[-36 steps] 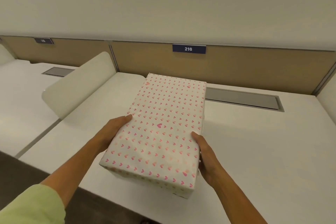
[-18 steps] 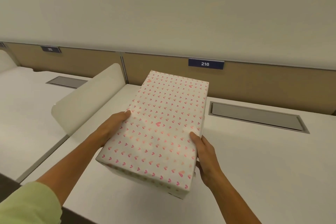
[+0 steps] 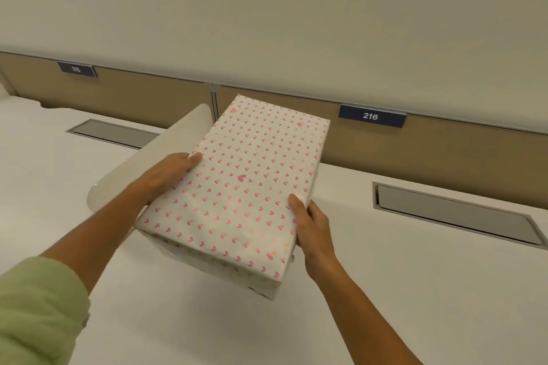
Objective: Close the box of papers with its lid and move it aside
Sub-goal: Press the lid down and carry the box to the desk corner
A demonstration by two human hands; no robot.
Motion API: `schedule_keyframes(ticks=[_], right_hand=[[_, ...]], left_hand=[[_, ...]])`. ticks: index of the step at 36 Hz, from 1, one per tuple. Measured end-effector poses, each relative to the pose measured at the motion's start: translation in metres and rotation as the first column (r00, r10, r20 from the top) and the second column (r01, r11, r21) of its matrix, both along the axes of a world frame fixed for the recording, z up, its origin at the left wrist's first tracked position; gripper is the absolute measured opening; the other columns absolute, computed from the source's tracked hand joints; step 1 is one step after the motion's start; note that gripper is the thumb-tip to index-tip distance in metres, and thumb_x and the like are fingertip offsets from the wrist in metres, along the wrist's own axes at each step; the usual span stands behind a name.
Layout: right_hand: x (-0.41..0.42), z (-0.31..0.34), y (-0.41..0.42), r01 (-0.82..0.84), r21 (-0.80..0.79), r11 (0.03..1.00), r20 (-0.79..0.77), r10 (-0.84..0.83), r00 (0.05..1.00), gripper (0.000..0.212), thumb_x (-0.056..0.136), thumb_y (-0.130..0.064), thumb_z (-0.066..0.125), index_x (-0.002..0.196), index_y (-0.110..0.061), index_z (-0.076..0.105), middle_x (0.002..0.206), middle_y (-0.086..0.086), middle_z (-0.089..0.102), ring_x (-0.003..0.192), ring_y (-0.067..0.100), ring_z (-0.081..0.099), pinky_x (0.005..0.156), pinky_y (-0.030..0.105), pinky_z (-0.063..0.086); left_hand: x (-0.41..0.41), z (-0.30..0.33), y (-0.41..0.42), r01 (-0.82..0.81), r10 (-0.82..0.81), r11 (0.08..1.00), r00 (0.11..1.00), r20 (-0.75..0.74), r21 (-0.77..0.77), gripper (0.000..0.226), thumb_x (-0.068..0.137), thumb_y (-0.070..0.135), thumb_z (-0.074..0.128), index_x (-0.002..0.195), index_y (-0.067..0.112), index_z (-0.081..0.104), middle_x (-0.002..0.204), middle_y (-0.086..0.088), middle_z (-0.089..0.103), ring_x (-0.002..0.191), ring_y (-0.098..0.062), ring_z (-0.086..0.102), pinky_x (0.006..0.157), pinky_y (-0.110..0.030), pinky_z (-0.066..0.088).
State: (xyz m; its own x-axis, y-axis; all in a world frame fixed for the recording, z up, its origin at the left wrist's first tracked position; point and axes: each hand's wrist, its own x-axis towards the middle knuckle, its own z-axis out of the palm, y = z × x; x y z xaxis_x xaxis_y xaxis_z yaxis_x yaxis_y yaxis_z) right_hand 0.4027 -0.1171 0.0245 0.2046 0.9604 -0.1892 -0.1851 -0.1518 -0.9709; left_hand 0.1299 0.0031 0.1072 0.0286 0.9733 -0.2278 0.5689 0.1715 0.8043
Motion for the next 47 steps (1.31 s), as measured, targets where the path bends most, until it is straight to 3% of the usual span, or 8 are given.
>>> schedule_keyframes(ticks=[12, 18, 23, 27, 31, 36, 41, 47], right_hand=[[-0.066, 0.015, 0.09, -0.017, 0.006, 1.0, 0.072, 0.016, 0.997, 0.064, 0.081, -0.064, 0.065, 0.134, -0.031, 0.053, 0.117, -0.008, 0.071, 0.106, 0.014, 0.07, 0.093, 0.044, 0.059], [-0.085, 0.013, 0.135, -0.038, -0.017, 0.999, 0.094, 0.039, 0.995, 0.061, 0.085, -0.061, 0.066, 0.136, -0.032, 0.05, 0.119, -0.009, 0.069, 0.106, 0.013, 0.069, 0.093, 0.043, 0.059], [-0.094, 0.002, 0.169, -0.06, -0.047, 0.997, 0.088, 0.064, 0.994, 0.057, 0.086, -0.06, 0.065, 0.134, -0.033, 0.05, 0.116, -0.01, 0.07, 0.104, 0.012, 0.069, 0.091, 0.04, 0.059], [-0.099, -0.011, 0.192, -0.076, -0.081, 0.994, 0.083, 0.082, 0.993, 0.059, 0.084, -0.062, 0.065, 0.133, -0.033, 0.051, 0.116, -0.009, 0.07, 0.104, 0.013, 0.07, 0.092, 0.041, 0.059], [-0.102, -0.025, 0.213, -0.084, -0.112, 0.99, 0.091, 0.094, 0.991, 0.063, 0.08, -0.066, 0.065, 0.133, -0.036, 0.05, 0.117, -0.009, 0.07, 0.105, 0.015, 0.07, 0.092, 0.045, 0.059], [-0.104, -0.041, 0.234, -0.092, -0.142, 0.986, 0.108, 0.108, 0.988, 0.067, 0.077, -0.069, 0.064, 0.134, -0.038, 0.048, 0.118, -0.01, 0.069, 0.106, 0.015, 0.069, 0.091, 0.043, 0.06], [-0.104, -0.059, 0.249, -0.095, -0.175, 0.98, 0.102, 0.114, 0.988, 0.067, 0.078, -0.068, 0.064, 0.136, -0.039, 0.046, 0.12, -0.01, 0.067, 0.106, 0.014, 0.068, 0.09, 0.041, 0.06], [-0.097, -0.074, 0.264, -0.093, -0.201, 0.975, 0.102, 0.115, 0.988, 0.065, 0.079, -0.067, 0.063, 0.135, -0.038, 0.046, 0.119, -0.01, 0.068, 0.105, 0.014, 0.069, 0.091, 0.041, 0.059]], left_hand=[[-0.068, -0.002, 0.108, 0.014, -0.014, 1.0, 0.999, -0.047, -0.011, 0.058, 0.086, 0.071, 0.046, 0.123, 0.027, 0.058, 0.111, 0.001, 0.07, 0.094, -0.027, 0.071, 0.092, -0.051, 0.055], [-0.089, -0.015, 0.155, -0.007, 0.006, 0.999, 0.999, -0.044, -0.031, 0.052, 0.089, 0.067, 0.047, 0.119, 0.027, 0.06, 0.107, 0.001, 0.07, 0.094, -0.028, 0.07, 0.089, -0.049, 0.054], [-0.097, -0.026, 0.19, -0.019, 0.017, 0.998, 0.999, -0.043, -0.066, 0.047, 0.093, 0.062, 0.047, 0.113, 0.023, 0.063, 0.103, -0.002, 0.072, 0.088, -0.028, 0.071, 0.071, -0.038, 0.054], [-0.104, -0.037, 0.216, -0.041, 0.039, 0.991, 0.999, -0.016, -0.127, 0.046, 0.092, 0.063, 0.045, 0.104, 0.024, 0.067, 0.102, -0.007, 0.075, 0.087, -0.031, 0.074, 0.073, -0.041, 0.057], [-0.107, -0.052, 0.233, -0.082, 0.085, 0.975, 0.996, 0.007, -0.208, 0.054, 0.091, 0.064, 0.042, 0.11, 0.02, 0.066, 0.088, -0.008, 0.079, 0.077, -0.032, 0.077, 0.071, -0.044, 0.059], [-0.103, -0.069, 0.245, -0.118, 0.13, 0.95, 0.991, 0.023, -0.29, 0.059, 0.091, 0.066, 0.042, 0.122, 0.018, 0.057, 0.103, -0.016, 0.073, 0.084, -0.036, 0.074, 0.065, -0.042, 0.057], [-0.092, -0.085, 0.255, -0.126, 0.139, 0.951, 0.99, 0.026, -0.282, 0.058, 0.094, 0.063, 0.041, 0.129, 0.018, 0.054, 0.119, -0.018, 0.066, 0.106, -0.039, 0.065, 0.101, -0.055, 0.047], [-0.08, -0.098, 0.273, -0.072, 0.068, 0.98, 0.997, -0.029, -0.186, 0.063, 0.102, 0.05, 0.034, 0.143, 0.004, 0.045, 0.146, -0.023, 0.048, 0.134, -0.042, 0.045, 0.114, -0.053, 0.032]])
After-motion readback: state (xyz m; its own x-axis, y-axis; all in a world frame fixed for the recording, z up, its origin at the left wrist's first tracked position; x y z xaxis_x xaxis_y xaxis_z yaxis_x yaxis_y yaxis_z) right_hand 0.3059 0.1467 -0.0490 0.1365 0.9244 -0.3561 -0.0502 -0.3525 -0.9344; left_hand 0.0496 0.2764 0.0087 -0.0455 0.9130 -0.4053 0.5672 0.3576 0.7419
